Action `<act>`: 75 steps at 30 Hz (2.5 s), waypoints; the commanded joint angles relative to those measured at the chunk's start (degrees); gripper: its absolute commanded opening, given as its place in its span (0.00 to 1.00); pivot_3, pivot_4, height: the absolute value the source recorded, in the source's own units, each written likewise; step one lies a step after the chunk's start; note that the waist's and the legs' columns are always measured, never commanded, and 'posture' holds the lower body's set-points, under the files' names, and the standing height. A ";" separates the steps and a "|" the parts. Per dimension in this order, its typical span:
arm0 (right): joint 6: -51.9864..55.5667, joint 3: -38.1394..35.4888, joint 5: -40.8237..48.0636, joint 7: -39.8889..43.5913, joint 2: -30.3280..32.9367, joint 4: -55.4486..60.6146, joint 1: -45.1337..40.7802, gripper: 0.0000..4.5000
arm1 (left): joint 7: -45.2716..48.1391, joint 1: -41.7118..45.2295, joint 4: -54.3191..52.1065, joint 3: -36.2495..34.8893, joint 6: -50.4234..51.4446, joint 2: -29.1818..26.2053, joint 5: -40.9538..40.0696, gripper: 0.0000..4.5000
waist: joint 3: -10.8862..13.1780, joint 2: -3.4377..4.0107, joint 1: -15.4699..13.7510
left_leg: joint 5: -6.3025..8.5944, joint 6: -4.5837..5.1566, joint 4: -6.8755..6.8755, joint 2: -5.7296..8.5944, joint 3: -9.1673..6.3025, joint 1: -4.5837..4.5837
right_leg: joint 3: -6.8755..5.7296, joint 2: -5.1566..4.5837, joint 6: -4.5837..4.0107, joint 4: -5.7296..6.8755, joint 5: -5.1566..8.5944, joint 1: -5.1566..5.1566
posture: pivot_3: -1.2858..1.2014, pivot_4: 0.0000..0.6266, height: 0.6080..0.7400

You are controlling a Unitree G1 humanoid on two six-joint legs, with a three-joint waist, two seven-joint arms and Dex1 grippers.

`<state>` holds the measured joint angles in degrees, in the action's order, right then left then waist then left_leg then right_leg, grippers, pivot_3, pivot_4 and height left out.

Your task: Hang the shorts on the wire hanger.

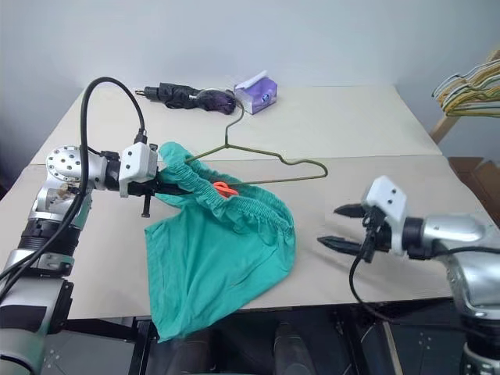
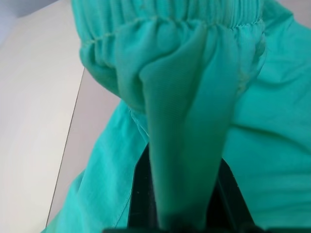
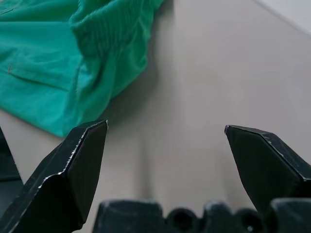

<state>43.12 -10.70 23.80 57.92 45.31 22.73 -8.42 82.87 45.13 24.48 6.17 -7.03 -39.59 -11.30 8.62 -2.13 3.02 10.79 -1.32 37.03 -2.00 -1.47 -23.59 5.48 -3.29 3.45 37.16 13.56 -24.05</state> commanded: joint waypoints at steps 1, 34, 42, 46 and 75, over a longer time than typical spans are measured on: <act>3.90 2.56 0.98 -8.36 -4.81 4.14 -1.13 1.00 | -1.05 -0.18 -2.64 -1.75 0.88 -0.16 -1.61 0.00 | 0.00 0.00 0.17 | -0.01 0.00 -0.01 0.00 0.00 0.04 | 0.01 0.01 -0.01 0.03 0.00 0.01 | 0.51 0.19 1.00; 26.34 7.13 14.59 -26.16 -12.64 7.04 -11.12 0.91 | -1.95 -2.01 -4.98 -2.33 2.13 -0.76 -1.58 0.00 | -0.01 -0.01 -0.57 | -0.01 -0.01 -0.02 0.00 -0.03 -0.12 | 0.00 0.02 -0.03 -0.04 -0.03 -0.06 | 0.52 0.19 1.00; 23.67 4.21 16.10 -23.75 -11.39 7.16 -10.46 0.33 | -3.21 -2.20 -5.13 -2.89 2.94 -1.28 -1.73 0.00 | -0.01 -0.01 -0.63 | -0.01 -0.01 -0.02 0.00 -0.05 -0.13 | -0.02 0.01 -0.02 -0.05 -0.03 -0.06 | 0.52 0.19 1.00; 22.12 2.42 16.97 -21.50 -9.47 5.35 -11.63 0.02 | -2.13 -3.80 -6.90 -4.33 4.82 -2.40 -4.12 0.00 | -0.01 -0.01 -0.46 | -0.01 -0.01 -0.02 0.00 -0.04 -0.13 | -0.02 0.01 -0.02 -0.05 -0.03 -0.06 | 0.52 0.19 1.00; 4.66 9.50 7.21 -4.46 5.48 -21.52 -23.84 0.00 | 3.29 -12.99 -12.02 -7.90 10.46 -16.46 -7.79 0.00 | 0.04 0.03 -0.74 | 0.00 0.01 -0.08 -0.04 0.02 -0.15 | -0.01 0.01 -0.01 -0.11 0.00 -0.15 | 0.53 0.21 1.00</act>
<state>49.57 2.00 34.27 53.84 47.58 2.81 -31.95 87.48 32.44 10.12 0.16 5.52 -53.93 -21.34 8.66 -2.10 2.28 10.79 -1.31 36.94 -2.04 -1.44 -23.73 5.47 -3.28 3.45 37.05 13.56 -24.19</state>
